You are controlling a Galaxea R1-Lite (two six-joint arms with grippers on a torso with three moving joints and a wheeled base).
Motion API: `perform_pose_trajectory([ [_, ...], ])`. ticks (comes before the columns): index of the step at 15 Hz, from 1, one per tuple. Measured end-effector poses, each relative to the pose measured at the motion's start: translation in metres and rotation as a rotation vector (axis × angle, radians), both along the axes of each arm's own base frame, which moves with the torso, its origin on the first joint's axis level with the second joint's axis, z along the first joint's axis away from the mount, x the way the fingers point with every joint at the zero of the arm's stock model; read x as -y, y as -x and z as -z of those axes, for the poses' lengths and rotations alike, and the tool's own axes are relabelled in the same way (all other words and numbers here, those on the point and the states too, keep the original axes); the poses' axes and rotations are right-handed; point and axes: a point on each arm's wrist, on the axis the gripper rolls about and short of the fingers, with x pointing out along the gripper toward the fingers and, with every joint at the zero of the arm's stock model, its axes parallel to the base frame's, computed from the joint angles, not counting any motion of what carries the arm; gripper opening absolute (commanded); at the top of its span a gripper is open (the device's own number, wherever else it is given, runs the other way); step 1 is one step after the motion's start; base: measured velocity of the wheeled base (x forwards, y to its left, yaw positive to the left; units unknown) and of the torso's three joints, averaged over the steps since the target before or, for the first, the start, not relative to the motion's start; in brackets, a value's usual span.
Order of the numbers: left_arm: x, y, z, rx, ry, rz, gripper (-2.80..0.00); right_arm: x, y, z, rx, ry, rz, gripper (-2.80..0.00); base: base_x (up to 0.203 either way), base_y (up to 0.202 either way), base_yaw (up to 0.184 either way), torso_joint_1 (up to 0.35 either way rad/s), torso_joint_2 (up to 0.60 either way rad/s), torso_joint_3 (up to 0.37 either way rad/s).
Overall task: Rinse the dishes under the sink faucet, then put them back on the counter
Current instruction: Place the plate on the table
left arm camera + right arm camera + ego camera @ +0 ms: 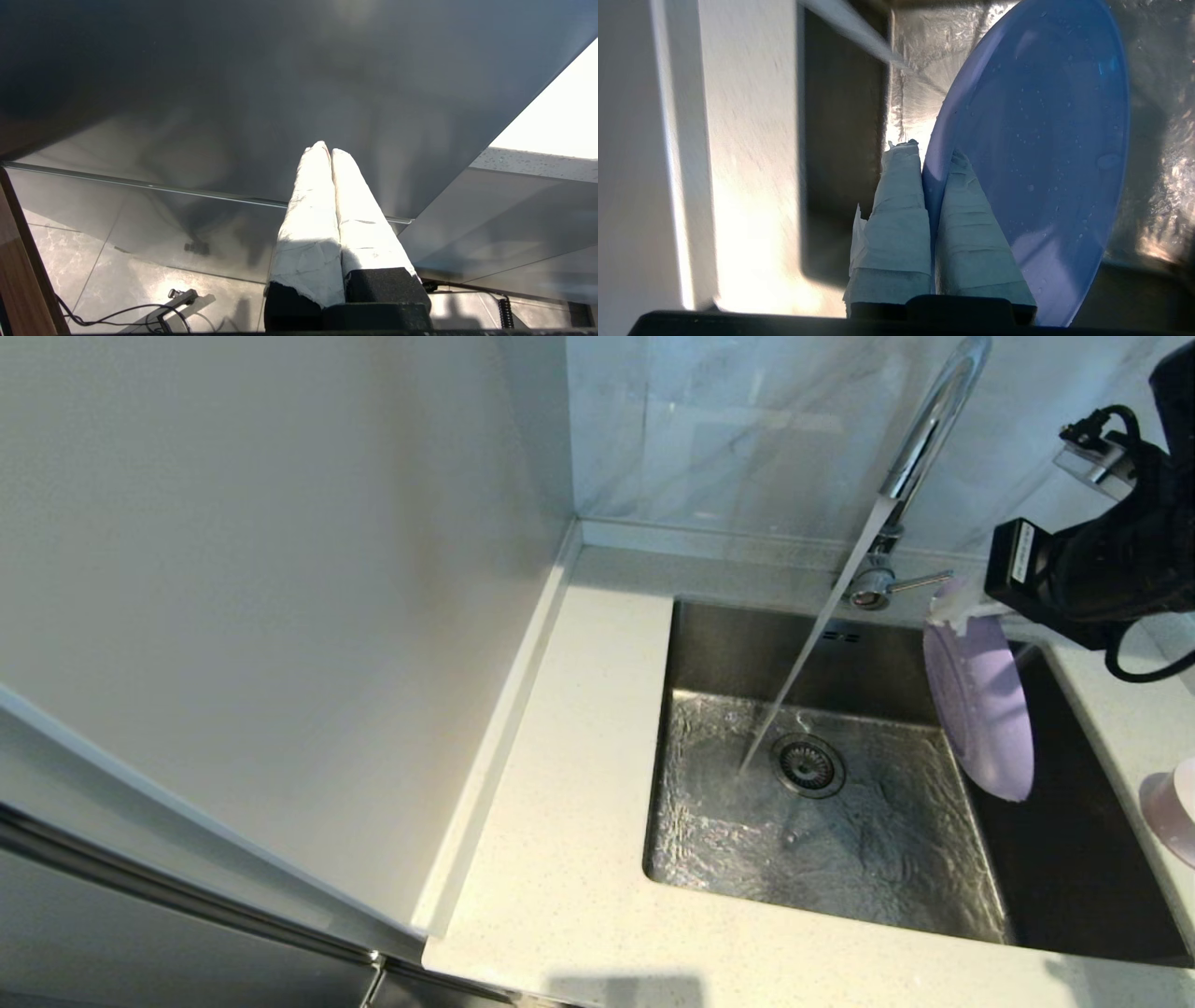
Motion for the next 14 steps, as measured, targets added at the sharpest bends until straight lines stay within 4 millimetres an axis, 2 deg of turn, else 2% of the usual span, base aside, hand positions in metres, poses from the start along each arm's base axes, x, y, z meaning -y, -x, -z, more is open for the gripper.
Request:
perform_pose_trajectory([
  [3, 0.000, 0.000, 0.000, 0.000, 0.000, 0.000, -2.80, 0.003, 0.030, 0.008, -0.093, 0.066, -0.164, -2.80, 0.000, 0.000, 0.000, 0.000, 0.00, 0.000],
  [7, 0.000, 0.000, 0.000, 0.000, 0.000, 0.000, -2.80, 0.009, 0.068, -0.002, -0.239, 0.183, -0.319, -2.80, 0.000, 0.000, 0.000, 0.000, 0.00, 0.000],
  [10, 0.000, 0.000, 0.000, 0.000, 0.000, 0.000, -2.80, 0.012, 0.075, -0.005, -0.200, 0.395, -0.423, -2.80, 0.000, 0.000, 0.000, 0.000, 0.00, 0.000],
  [12, 0.000, 0.000, 0.000, 0.000, 0.000, 0.000, -2.80, 0.014, 0.077, -0.012, -0.147, 0.548, -0.429, -2.80, 0.000, 0.000, 0.000, 0.000, 0.00, 0.000],
  [14, 0.000, 0.000, 0.000, 0.000, 0.000, 0.000, -2.80, 0.014, 0.078, -0.014, -0.130, 0.579, -0.440, -2.80, 0.000, 0.000, 0.000, 0.000, 0.00, 0.000],
])
